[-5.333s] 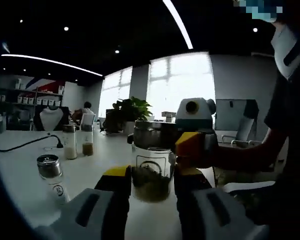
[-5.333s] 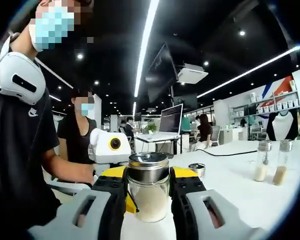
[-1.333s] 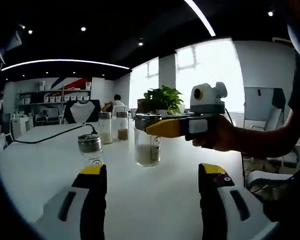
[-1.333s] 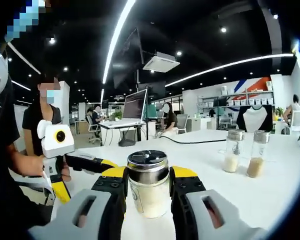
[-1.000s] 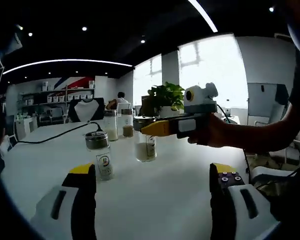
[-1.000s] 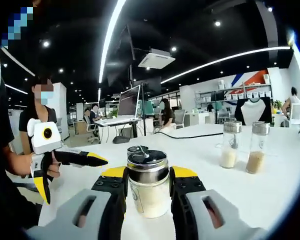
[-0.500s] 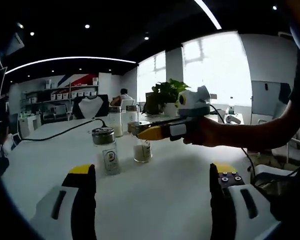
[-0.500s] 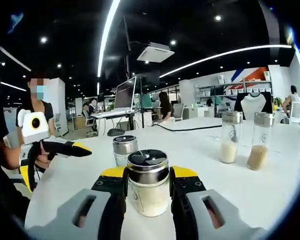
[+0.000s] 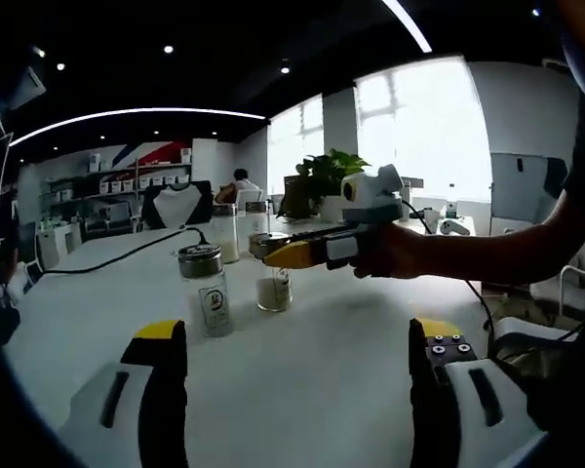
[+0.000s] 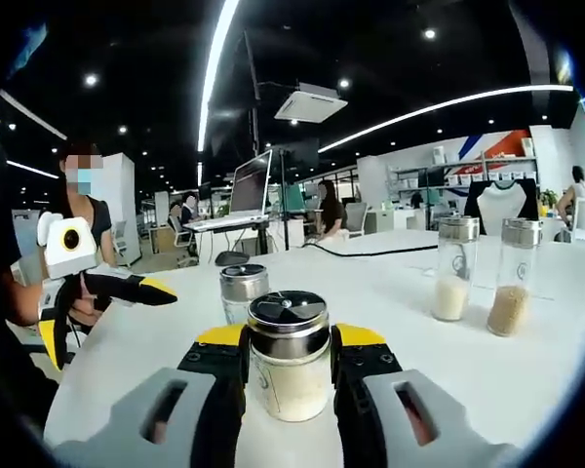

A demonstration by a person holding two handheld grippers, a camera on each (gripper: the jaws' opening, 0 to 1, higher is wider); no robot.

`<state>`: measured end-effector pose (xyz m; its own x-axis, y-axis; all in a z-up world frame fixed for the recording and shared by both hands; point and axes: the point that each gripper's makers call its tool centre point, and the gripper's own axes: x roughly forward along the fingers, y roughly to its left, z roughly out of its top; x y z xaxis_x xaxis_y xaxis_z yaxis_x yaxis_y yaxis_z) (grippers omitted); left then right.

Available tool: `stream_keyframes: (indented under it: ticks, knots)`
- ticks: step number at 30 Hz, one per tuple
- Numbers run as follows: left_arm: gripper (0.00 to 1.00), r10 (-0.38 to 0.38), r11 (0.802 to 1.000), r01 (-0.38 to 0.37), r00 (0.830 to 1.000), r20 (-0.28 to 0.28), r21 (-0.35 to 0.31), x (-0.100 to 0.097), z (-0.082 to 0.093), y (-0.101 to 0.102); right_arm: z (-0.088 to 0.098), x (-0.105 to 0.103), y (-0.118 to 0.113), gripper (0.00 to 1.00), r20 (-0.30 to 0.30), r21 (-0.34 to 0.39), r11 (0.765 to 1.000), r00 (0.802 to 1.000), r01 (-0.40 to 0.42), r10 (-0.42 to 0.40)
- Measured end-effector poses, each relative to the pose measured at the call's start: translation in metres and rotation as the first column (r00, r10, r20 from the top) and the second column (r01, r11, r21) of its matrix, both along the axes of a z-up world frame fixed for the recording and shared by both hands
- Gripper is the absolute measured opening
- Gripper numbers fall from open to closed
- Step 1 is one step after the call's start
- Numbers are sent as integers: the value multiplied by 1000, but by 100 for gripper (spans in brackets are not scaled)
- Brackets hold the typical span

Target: Rotate the seasoning bottle until the label or dispensing opening points toward the visible target arrow and the bottle remains upright within the marked orientation range

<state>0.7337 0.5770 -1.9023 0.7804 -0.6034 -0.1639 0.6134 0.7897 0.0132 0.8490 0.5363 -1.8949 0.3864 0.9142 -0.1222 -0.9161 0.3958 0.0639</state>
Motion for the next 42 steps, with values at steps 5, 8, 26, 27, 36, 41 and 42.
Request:
stream_keyframes:
  ticks: [5, 8, 26, 27, 36, 41, 42]
  knots:
    - [100, 2, 1000, -2, 1000, -1, 1, -1, 0, 0, 0, -1, 0, 31, -3, 11, 1000, 1000, -7, 7]
    - [100, 2, 1000, -2, 1000, 0, 17, -1, -1, 1, 1, -2, 0, 31, -1, 22, 1000, 1000, -4, 4]
    - [100, 8, 1000, -8, 1000, 13, 27, 0, 5, -2, 0, -1, -1, 33, -17, 19, 999, 999, 32, -32]
    - [100, 8, 1000, -8, 1000, 12, 28, 0, 5, -2, 0, -1, -1, 37, -15, 16, 999, 999, 36, -35]
    - [100, 27, 1000, -27, 1000, -4, -5, 1, 4, 3, 33, -1, -10, 44, 50, 43, 997, 996, 65, -67]
    - [100, 30, 1000, -30, 1000, -4, -9, 1, 4, 3, 48, 16, -22, 44, 95, 35, 993, 989, 110, -113]
    - [100, 31, 999, -31, 1000, -5, -12, 1, 4, 3, 48, 19, -24, 44, 95, 37, 992, 988, 117, -120]
